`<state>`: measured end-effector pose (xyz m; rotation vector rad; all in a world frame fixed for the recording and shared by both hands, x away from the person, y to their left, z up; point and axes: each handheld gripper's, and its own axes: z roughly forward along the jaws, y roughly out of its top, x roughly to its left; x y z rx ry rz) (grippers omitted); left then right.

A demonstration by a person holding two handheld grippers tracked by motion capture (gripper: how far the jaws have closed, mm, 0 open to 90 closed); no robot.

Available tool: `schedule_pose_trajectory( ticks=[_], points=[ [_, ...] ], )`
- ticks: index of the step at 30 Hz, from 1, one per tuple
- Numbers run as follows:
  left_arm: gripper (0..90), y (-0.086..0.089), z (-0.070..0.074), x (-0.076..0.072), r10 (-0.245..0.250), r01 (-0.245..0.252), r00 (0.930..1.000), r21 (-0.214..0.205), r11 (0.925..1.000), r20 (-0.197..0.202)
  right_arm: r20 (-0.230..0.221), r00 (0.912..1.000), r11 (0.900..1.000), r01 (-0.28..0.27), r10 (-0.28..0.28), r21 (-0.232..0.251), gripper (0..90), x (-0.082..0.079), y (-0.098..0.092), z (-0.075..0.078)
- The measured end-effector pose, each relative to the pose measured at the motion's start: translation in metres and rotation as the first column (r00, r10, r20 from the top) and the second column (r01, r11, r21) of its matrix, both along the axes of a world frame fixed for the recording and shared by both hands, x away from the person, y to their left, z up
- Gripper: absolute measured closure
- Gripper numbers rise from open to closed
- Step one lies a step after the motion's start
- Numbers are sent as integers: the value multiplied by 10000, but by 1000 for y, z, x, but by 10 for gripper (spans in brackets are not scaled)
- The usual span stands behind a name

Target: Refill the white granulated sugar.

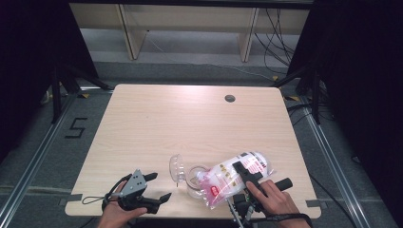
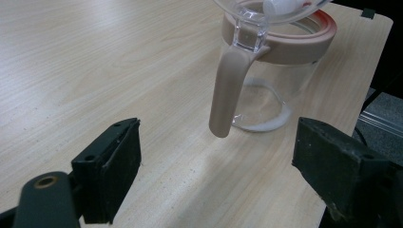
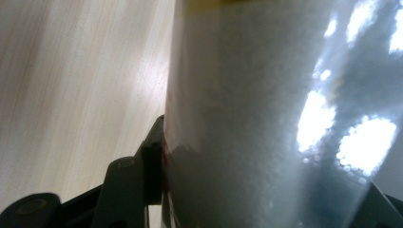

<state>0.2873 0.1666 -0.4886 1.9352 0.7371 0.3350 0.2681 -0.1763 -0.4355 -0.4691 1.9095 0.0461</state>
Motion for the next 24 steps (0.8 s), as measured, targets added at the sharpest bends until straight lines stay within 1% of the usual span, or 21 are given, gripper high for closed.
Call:
schedule_pose_trajectory(
  ticks=[1, 2, 3, 4, 5, 6, 7, 9, 10, 11, 12, 15, 16, 17, 18, 19, 20, 21, 22, 23, 24],
  points=[
    [160, 0, 0, 0, 17, -17, 10000, -63, 10000, -9, 155, 9996, 9997, -214, 216, -106, 495, 1, 0, 0],
    [160, 0, 0, 0, -47, 47, 10000, 16, 10000, 6, 109, 9998, 9997, -146, 148, -176, 496, 1, 1, 0],
    [160, 0, 0, 1, -73, 73, 10000, 2, 10000, 52, 134, 9999, 10000, 59, -58, -76, 496, -1, 2, -1],
    [160, 0, -1, 1, -65, 65, 10000, -13, 10000, 40, 272, 9996, 9999, -107, 110, -134, 497, 0, 2, -1],
    [160, 0, -1, 1, -62, 62, 10000, -15, 10000, 45, 272, 9996, 9999, -107, 110, -134, 497, 0, 2, -1],
    [160, 0, -1, 1, -58, 58, 10000, -16, 10000, 42, 282, 9996, 9994, -82, 91, -340, 498, -1, 2, 1],
    [160, 0, 0, 0, -48, 48, 10000, 39, 10000, 41, 340, 9994, 9990, -102, 116, -435, 498, 0, 2, 2],
    [160, 0, 0, 0, -36, 36, 10000, 22, 10000, 28, 404, 9991, 9985, -111, 133, -539, 499, 0, 2, 2],
    [160, 0, -1, 0, -39, 39, 10000, 24, 10000, 25, 500, 9985, 9966, -201, 242, -800, 499, 0, 2, 3],
    [160, 0, -1, 0, -39, 39, 10000, 24, 10000, 25, 500, 9985, 9966, -201, 242, -800, 499, 0, 2, 3],
    [160, 0, 0, 0, -45, 45, 10000, 34, 10000, 30, 477, 9988, 9976, -86, 119, -687, 500, 0, 3, 3],
    [160, 0, -1, 1, -39, 38, 10000, 79, 10000, 38, 584, 9981, 9970, -132, 177, -763, 501, 0, 2, 2],
    [160, 0, -1, 0, -49, 49, 10000, 32, 10000, 32, 581, 9982, 9970, -132, 176, -762, 501, 0, 3, 3],
    [160, 0, 0, 0, -49, 49, 10000, 33, 10000, 33, 549, 9982, 9965, -206, 251, -810, 502, 0, 3, 4],
    [160, 0, 0, 0, -21, 21, 10000, 7, 10000, -13, 463, 9988, 9974, -137, 170, -708, 502, 0, 2, 3],
    [160, 0, -1, 0, -3, 3, 10000, -25, 10000, -21, 504, 9982, 9964, -287, 327, -794, 502, 1, 3, 4],
    [160, 0, -1, 0, -8, 8, 10000, 1, 10000, -17, 584, 9971, 9933, -415, 480, -1075, 503, 1, 5, 5],
    [160, 0, -1, 0, -8, 8, 10000, 1, 10000, -17, 584, 9971, 9933, -415, 480, -1075, 503, 1, 5, 5],
    [160, 0, -1, 0, -33, 33, 10000, 2, 10000, -22, 477, 9989, 9985, 78, -52, -548, 503, -1, 2, 1],
    [160, 0, -1, 1, -84, 83, 10000, 85, 9999, 21, 638, 9972, 9934, -315, 386, -1099, 504, 1, 5, 5],
    [160, 0, -1, 0, -38, 38, 10000, 24, 10000, 22, 679, 9972, 9940, -255, 328, -1060, 504, 1, 6, 4]
  ],
)
